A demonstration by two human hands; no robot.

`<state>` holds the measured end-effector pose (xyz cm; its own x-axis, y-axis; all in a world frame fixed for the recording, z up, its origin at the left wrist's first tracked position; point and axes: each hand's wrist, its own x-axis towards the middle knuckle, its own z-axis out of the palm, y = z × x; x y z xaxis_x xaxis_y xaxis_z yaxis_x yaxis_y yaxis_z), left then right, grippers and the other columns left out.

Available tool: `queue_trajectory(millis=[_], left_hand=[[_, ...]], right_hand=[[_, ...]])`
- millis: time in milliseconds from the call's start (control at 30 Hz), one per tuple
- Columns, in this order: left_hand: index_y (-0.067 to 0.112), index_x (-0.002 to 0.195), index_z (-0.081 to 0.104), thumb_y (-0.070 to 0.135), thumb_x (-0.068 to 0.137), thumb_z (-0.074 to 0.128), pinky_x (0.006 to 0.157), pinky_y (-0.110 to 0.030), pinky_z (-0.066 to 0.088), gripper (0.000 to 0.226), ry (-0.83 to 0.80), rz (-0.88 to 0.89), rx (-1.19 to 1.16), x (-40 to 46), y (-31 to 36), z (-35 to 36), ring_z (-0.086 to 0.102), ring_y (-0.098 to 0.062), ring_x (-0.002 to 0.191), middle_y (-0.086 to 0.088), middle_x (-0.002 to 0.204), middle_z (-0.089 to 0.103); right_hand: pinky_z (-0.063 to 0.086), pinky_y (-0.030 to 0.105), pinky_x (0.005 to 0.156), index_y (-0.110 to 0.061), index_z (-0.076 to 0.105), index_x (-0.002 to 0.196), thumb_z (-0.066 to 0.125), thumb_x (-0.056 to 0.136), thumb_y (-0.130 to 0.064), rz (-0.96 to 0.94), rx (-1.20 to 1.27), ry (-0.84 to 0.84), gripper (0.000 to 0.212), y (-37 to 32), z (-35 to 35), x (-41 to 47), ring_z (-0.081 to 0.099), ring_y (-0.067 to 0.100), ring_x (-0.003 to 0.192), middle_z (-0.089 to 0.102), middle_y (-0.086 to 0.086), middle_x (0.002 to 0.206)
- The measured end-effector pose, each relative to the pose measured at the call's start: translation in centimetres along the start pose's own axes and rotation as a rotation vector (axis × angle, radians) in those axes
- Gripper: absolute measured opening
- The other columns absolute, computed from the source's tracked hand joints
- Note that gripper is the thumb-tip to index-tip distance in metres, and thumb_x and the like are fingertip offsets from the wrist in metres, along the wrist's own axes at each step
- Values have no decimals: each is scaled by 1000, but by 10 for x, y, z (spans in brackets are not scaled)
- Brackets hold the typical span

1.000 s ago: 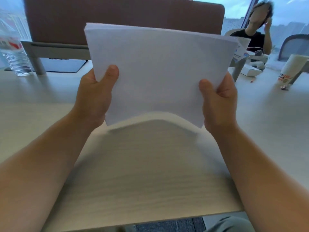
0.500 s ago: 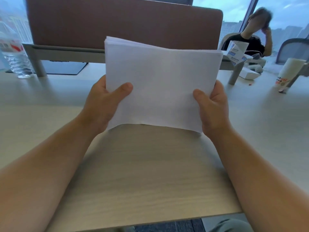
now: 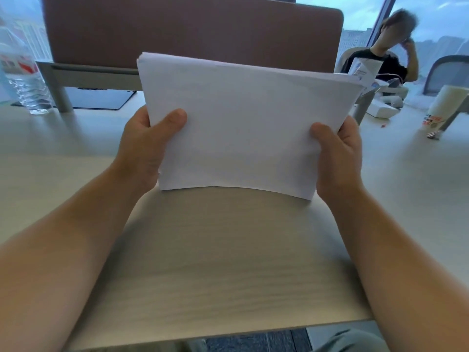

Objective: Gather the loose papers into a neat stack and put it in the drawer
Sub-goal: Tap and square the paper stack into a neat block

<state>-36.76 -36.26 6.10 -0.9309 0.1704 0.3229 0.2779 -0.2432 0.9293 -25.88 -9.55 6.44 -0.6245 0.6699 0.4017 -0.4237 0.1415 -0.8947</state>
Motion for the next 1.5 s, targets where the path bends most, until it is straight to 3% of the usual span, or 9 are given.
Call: queue_trajectory(millis=[133, 333, 467, 633, 767, 967, 1167, 1300, 1500], left_hand=[[21, 129, 69, 36, 76, 84, 86, -44, 62, 58, -20, -24, 0, -2, -7, 4, 76, -26, 107, 0, 117, 79], [34, 126, 67, 37, 83, 83, 90, -45, 63, 46, -84, -9, 103, -4, -7, 11, 74, -24, 108, 6, 116, 78], [37, 112, 71, 46, 81, 81, 93, -48, 62, 33, 42, -6, 165, -4, -4, 14, 75, -19, 104, 11, 111, 79], [33, 102, 72, 43, 95, 74, 80, -27, 61, 13, 97, 19, 152, -2, 3, 7, 76, 0, 87, 25, 93, 79], [25, 117, 74, 45, 90, 73, 92, -44, 62, 34, 9, -3, 51, 0, 5, -2, 75, -21, 104, 4, 113, 79], [19, 129, 69, 32, 82, 77, 88, -40, 61, 49, -58, -16, 5, -4, 2, 0, 75, -24, 107, -1, 120, 78], [26, 120, 70, 24, 84, 79, 91, -40, 61, 37, -40, 71, -47, -4, 9, 4, 75, -24, 111, 2, 119, 79], [28, 120, 69, 30, 82, 80, 93, -45, 60, 39, -68, 41, -13, -5, 6, 8, 75, -26, 111, 2, 119, 78], [27, 118, 71, 19, 88, 77, 86, -39, 62, 32, -61, -37, -8, -2, 0, 5, 76, -21, 104, 3, 114, 80]], right_hand=[[55, 36, 81, -28, 63, 98, 68, 76, -22, 51, -35, -14, 23, 6, 3, -3, 66, 11, 88, 72, -6, 98], [58, 42, 84, -34, 59, 96, 63, 80, -15, -5, -165, -36, 25, 10, 6, -6, 67, 10, 86, 70, -11, 95], [58, 44, 84, -33, 57, 93, 59, 83, -10, -63, -232, 30, 25, 10, 7, -4, 66, 12, 85, 70, -10, 95], [49, 29, 70, -25, 61, 88, 56, 84, 1, -107, -33, 25, 26, 2, 3, -1, 59, 10, 76, 66, -11, 82], [48, 23, 65, -19, 60, 89, 55, 88, 0, -27, 95, -9, 20, -1, -2, 0, 58, 8, 72, 64, -9, 80], [52, 34, 76, -24, 62, 97, 60, 83, -8, 17, 29, -25, 22, 5, 0, 0, 64, 15, 86, 70, -2, 96], [56, 42, 84, -29, 58, 96, 58, 86, -6, -155, -7, 7, 25, 2, 1, -3, 64, 14, 90, 69, -4, 98], [57, 53, 90, -34, 61, 96, 59, 84, -13, -159, -53, -41, 24, 4, 4, -4, 65, 18, 94, 69, -3, 101], [54, 36, 78, -28, 63, 94, 62, 78, -14, -58, -10, -51, 22, 3, 0, 1, 64, 12, 86, 69, -11, 91]])
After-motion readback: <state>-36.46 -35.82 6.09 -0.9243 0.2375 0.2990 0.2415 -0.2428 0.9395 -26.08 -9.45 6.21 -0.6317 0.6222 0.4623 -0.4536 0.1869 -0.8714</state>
